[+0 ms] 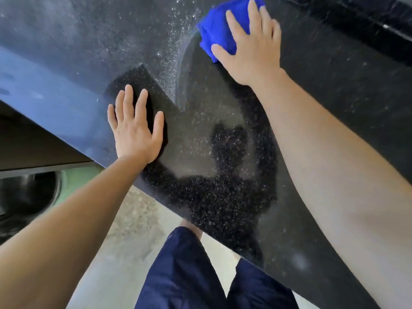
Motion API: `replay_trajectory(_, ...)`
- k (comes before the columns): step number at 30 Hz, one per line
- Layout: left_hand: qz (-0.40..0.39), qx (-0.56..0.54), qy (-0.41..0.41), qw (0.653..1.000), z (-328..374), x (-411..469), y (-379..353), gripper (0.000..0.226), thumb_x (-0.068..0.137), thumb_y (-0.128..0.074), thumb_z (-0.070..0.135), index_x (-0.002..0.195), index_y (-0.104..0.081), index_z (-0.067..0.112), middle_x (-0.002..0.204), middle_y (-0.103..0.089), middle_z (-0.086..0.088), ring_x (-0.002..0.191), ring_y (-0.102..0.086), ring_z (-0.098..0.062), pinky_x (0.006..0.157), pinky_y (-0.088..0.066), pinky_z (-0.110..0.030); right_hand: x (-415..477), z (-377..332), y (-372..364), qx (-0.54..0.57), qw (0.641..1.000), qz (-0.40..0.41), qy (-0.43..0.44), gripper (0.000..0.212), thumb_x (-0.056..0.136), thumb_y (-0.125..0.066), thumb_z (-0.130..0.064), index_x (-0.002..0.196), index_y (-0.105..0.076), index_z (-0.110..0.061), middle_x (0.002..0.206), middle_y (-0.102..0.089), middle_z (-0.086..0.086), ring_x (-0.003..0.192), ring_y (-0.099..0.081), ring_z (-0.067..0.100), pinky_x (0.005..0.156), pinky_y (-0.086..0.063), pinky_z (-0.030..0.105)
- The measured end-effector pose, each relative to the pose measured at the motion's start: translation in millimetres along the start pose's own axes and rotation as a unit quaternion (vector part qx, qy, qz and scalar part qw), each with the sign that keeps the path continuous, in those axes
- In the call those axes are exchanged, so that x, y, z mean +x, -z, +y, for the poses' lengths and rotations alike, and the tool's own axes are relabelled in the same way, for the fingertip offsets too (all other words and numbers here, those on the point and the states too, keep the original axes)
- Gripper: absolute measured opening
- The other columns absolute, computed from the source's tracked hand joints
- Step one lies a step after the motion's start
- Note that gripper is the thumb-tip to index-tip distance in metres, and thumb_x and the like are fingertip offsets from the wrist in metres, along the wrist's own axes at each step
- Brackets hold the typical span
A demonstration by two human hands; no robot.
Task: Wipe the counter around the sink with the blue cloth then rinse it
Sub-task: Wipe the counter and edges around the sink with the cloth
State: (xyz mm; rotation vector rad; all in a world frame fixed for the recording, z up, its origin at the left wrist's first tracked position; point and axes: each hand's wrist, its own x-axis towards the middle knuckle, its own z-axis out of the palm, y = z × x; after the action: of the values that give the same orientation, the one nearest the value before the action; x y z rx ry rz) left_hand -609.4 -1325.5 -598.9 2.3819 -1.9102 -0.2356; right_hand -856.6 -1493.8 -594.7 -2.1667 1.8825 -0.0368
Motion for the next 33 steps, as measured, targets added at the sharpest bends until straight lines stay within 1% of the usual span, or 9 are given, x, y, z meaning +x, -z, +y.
replay_trajectory(3,0.002,0.000,0.000,1.000,-2.7,-1.0,-1.5,0.061,0.101,-0.034,0.051,0.154,-0.030,0.022,0.167,-0.015,-0.009,0.154,-0.009,-0.028,0.124,-0.004,-0.051,-56.2,-11.6,-16.5,0.018,0.999,0.033,-0.008,0.069,0.098,-0.030,-0.061,0.158,-0.027,-0.028,0.167,-0.008,0.019,0.154,-0.008,0.037,0.124,-0.005,0.053)
replay_trajectory(5,0.003,-0.001,0.002,1.000,-4.0,-1.1,-1.3,0.060,0.101,-0.034,0.051,0.154,-0.030,0.022,0.166,-0.015,-0.009,0.154,-0.009,-0.028,0.123,-0.004,-0.051,-114.6,-19.4,-25.6,0.044,0.997,0.046,0.034,0.065,0.099,-0.036,-0.056,0.156,-0.034,-0.025,0.165,-0.014,0.021,0.153,-0.012,0.039,0.123,-0.007,0.055)
replay_trajectory(9,-0.004,-0.004,-0.002,1.000,-1.4,-0.5,0.7,0.060,0.101,-0.034,0.051,0.154,-0.030,0.022,0.166,-0.015,-0.009,0.153,-0.009,-0.029,0.123,-0.003,-0.051,-239.5,-7.5,-29.4,0.049,0.984,-0.027,0.168,0.062,0.100,-0.046,-0.050,0.155,-0.037,-0.023,0.166,-0.015,0.019,0.154,-0.010,0.037,0.122,-0.013,0.057)
replay_trajectory(13,-0.015,-0.001,0.000,1.000,-0.4,-2.7,4.2,0.060,0.101,-0.033,0.051,0.154,-0.029,0.021,0.166,-0.014,-0.010,0.153,-0.008,-0.030,0.123,-0.003,-0.053,-281.6,27.8,-23.0,0.012,0.968,-0.079,0.236,0.062,0.099,-0.049,-0.052,0.154,-0.038,-0.028,0.166,-0.017,0.015,0.154,-0.015,0.034,0.123,-0.017,0.054)
replay_trajectory(18,-0.031,0.004,-0.008,0.999,0.7,-0.3,5.4,0.062,0.102,-0.030,0.052,0.155,-0.024,0.021,0.167,-0.010,-0.010,0.153,-0.005,-0.029,0.123,-0.001,-0.053,-268.0,-7.5,-30.5,-0.006,0.983,-0.054,0.173,0.072,0.087,-0.053,-0.047,0.154,-0.038,-0.026,0.166,-0.015,0.017,0.152,-0.013,0.041,0.122,-0.010,0.058)
replay_trajectory(23,-0.045,-0.004,-0.014,0.999,-1.7,0.9,3.5,0.066,0.101,-0.028,0.054,0.157,-0.023,0.021,0.167,-0.008,-0.009,0.154,-0.004,-0.029,0.122,-0.001,-0.055,-240.3,-70.0,-50.6,-0.004,0.997,-0.010,0.082,0.069,0.097,-0.041,-0.061,0.157,-0.032,-0.027,0.166,-0.012,0.019,0.152,-0.010,0.042,0.121,-0.008,0.059)
replay_trajectory(26,-0.074,-0.059,-0.035,0.995,-10.4,6.8,12.3,0.060,0.102,-0.032,0.051,0.156,-0.028,0.024,0.168,-0.010,-0.007,0.154,-0.004,-0.025,0.122,-0.001,-0.051,-236.8,-106.9,-59.9,-0.006,1.000,-0.003,0.030,0.068,0.100,-0.036,-0.061,0.158,-0.028,-0.027,0.167,-0.008,0.019,0.153,-0.006,0.041,0.121,-0.005,0.060)
replay_trajectory(29,-0.107,-0.131,-0.106,0.980,-51.8,17.3,38.1,0.049,0.105,-0.038,0.042,0.150,-0.043,0.022,0.165,-0.024,-0.006,0.152,-0.017,-0.025,0.120,-0.008,-0.046,-242.8,-133.2,-66.7,-0.007,1.000,0.005,-0.009,0.067,0.101,-0.036,-0.059,0.159,-0.026,-0.027,0.167,-0.007,0.019,0.153,-0.005,0.042,0.122,-0.003,0.060)
replay_trajectory(33,-0.022,-0.048,-0.176,0.983,-147.2,6.6,61.6,0.051,0.105,-0.035,0.038,0.150,-0.041,0.013,0.162,-0.025,-0.018,0.150,-0.020,-0.036,0.119,-0.015,-0.054,-235.9,-200.8,-80.0,-0.002,1.000,0.002,0.011,0.066,0.101,-0.036,-0.058,0.158,-0.028,-0.026,0.167,-0.008,0.020,0.152,-0.006,0.043,0.121,-0.004,0.061)
